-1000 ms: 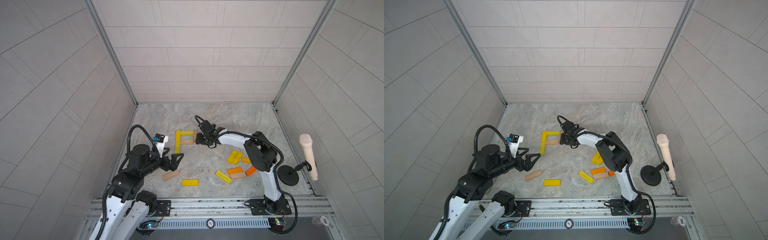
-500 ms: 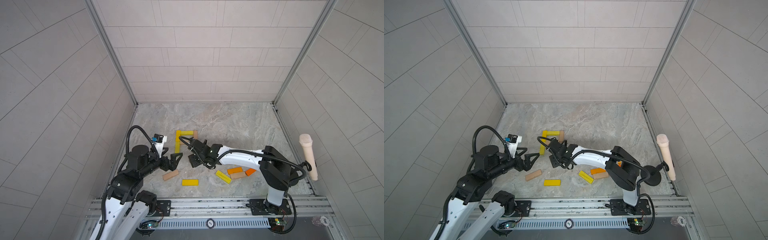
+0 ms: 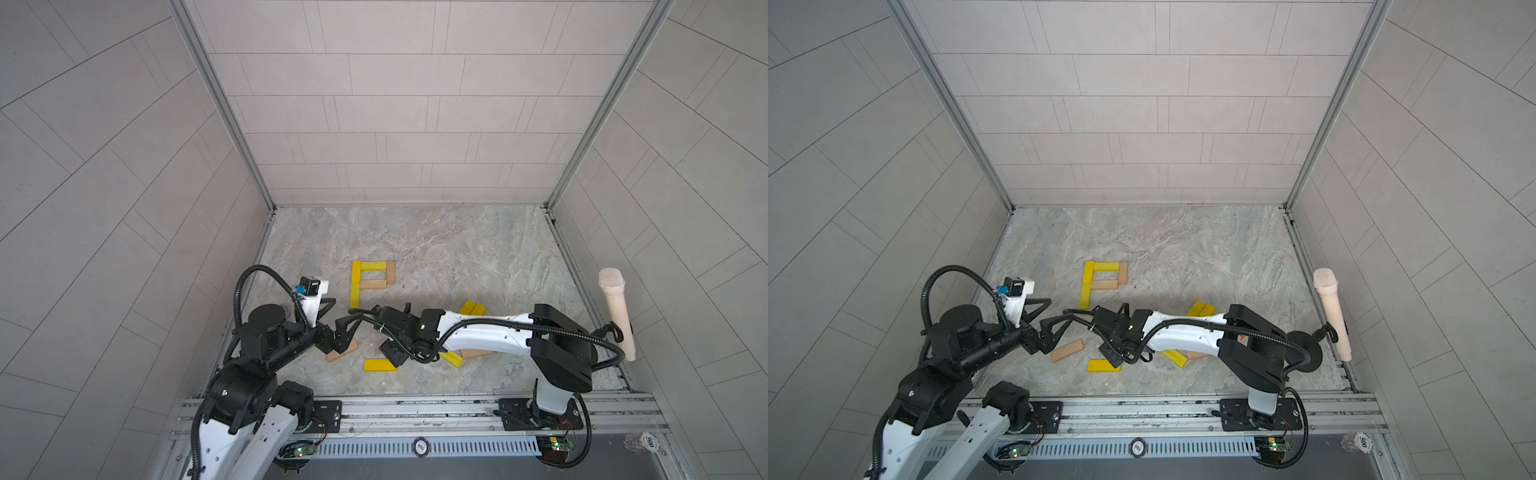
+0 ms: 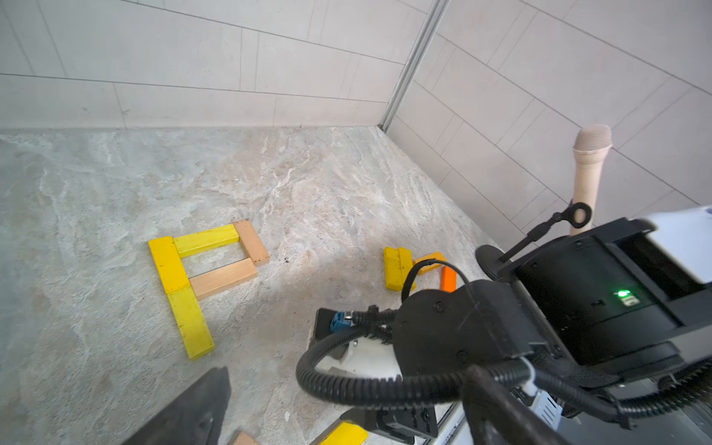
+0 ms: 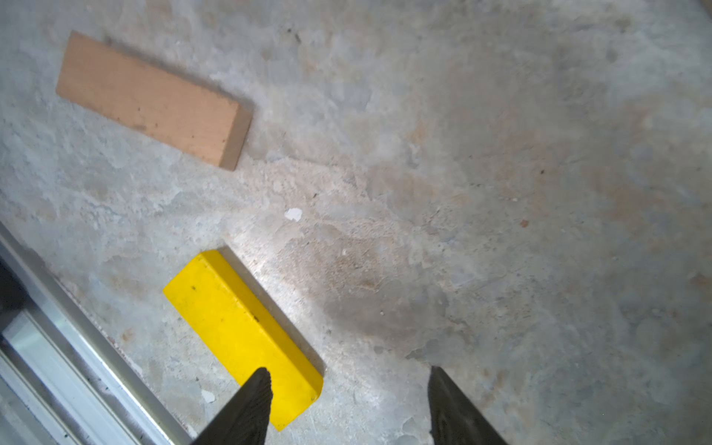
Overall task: Assemble the number 8 with building blocks
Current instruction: Pick up the building block from the center of the board.
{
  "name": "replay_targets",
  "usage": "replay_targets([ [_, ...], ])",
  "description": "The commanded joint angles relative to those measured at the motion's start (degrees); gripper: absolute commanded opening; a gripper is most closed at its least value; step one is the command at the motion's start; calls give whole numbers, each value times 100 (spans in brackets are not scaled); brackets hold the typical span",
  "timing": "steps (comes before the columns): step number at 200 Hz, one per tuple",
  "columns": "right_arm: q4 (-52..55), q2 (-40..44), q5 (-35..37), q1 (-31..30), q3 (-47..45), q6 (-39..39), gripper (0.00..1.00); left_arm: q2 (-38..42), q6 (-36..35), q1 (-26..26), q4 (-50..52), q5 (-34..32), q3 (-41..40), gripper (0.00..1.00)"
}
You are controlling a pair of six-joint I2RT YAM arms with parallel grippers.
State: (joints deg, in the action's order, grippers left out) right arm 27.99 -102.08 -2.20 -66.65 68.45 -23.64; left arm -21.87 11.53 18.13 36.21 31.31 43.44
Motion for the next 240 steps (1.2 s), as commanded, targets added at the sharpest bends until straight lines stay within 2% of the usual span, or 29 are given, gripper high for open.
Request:
replay_targets([
  [1,242,80,-51,-135,28,332,67,112,-189,-9,-271,639,-37,97],
  [42,469,-72,98,-355,257,638,69,139,-182,-5,-320,733,-46,96],
  [75,718,-372,223,-475,570,810,69,140,-79,-7,-307,292,-64,100],
  [127,936,-850,283,-625,1037,942,67,241,29,-28,-282,-268,-94,100],
  [240,914,-1251,285,-630,1232,795,57,82,42,-46,-301,-204,-108,100],
])
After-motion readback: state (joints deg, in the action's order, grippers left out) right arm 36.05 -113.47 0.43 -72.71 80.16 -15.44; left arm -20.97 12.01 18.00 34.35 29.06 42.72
